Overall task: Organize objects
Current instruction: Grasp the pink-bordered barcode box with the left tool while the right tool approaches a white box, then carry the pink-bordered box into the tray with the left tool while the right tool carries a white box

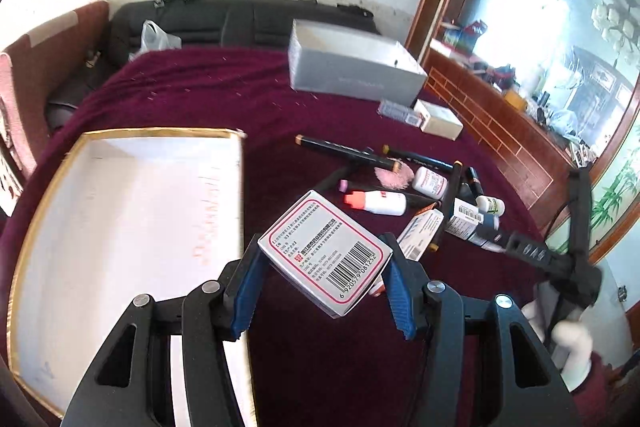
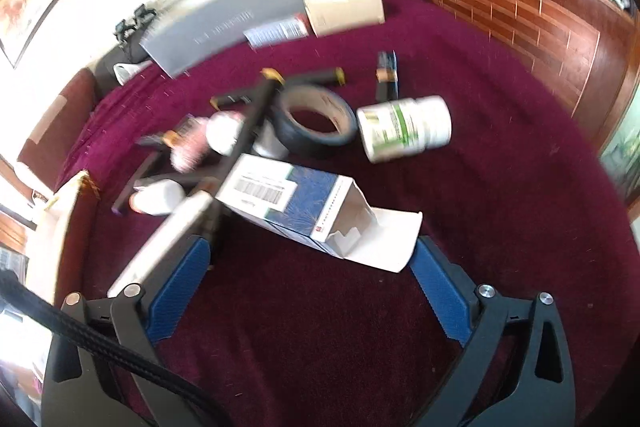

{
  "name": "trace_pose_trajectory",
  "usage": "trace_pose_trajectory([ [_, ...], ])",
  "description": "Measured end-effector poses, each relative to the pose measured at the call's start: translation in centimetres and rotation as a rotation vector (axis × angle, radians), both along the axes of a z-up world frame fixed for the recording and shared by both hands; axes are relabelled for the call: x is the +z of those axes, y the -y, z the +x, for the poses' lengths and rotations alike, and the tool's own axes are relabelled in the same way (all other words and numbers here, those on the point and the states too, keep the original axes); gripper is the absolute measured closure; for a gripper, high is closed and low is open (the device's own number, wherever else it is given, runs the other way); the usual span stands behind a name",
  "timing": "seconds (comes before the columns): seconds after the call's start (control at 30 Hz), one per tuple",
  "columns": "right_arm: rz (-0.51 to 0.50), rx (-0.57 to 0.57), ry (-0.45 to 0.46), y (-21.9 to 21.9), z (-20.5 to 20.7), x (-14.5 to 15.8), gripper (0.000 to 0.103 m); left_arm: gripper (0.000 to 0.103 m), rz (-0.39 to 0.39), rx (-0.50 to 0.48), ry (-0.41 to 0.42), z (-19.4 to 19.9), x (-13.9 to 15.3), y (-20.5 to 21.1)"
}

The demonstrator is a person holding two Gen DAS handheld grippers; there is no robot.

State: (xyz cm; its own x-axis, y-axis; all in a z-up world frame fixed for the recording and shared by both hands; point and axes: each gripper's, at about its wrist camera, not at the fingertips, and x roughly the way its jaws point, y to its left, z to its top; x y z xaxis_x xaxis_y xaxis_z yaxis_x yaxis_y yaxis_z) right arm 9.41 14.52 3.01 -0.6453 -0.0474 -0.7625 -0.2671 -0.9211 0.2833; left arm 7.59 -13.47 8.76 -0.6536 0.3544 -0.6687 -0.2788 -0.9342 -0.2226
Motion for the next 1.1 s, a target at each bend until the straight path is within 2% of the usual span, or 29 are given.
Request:
trace_pose_trajectory([
  [0.13,0.091,0.003,-0.084,1.5,0.3,3.8,0.002,0.053,0.041,0.006,-0.002,0.9,-0.1,1.4],
  [0.23,0.127,0.006,-0.069,2.4,-0.8,5.1,0.002,0.053,0.055,0.012,-0.014,1.5,-0.3,2.4],
  [0.37,0.177,-0.117,-0.030,2.6,-0.3,5.7,0.002,0.053,0.066,0.022,-0.026,1.8,-0.4,3.9],
  [0.43,0.136,-0.122,-0.001,2.8,0.2,5.0,0.002,0.053,0.072,0.023,-0.031,1.8,-0.5,4.6],
  [0.5,0.011,-0.023,0.022,4.1,0.0,3.9,0.004,0.053,0.073,0.026,-0.037,1.9,-0.6,5.0],
  [0.57,-0.136,0.085,0.064,5.6,-0.8,2.5,0.023,0.053,0.080,0.025,-0.038,1.8,-0.8,5.4],
  [0.63,-0.257,0.140,0.093,6.7,-1.8,1.3,0.036,0.053,0.090,0.026,-0.039,1.8,-0.9,6.0],
  [0.67,-0.294,0.146,0.113,7.1,-2.3,0.6,0.037,0.053,0.091,0.030,-0.042,2.0,-0.9,6.3],
  [0.8,-0.237,0.107,0.160,8.3,-3.8,-0.6,0.041,0.053,0.094,0.056,-0.050,2.2,-1.1,7.9],
  [0.9,-0.156,0.072,0.153,9.1,-4.7,-0.5,0.051,0.053,0.100,0.070,-0.036,2.0,-1.7,8.6],
  [0.97,-0.092,0.057,0.156,9.9,-5.3,-0.6,0.066,0.053,0.102,0.074,-0.024,1.9,-2.1,8.9],
  [1.0,-0.073,0.056,0.160,10.3,-5.5,-0.7,0.068,0.053,0.100,0.077,-0.020,1.9,-2.2,9.0],
  [1.1,-0.084,0.070,0.150,10.3,-5.5,-0.8,0.076,0.053,0.095,0.087,-0.025,2.3,-2.0,9.3],
])
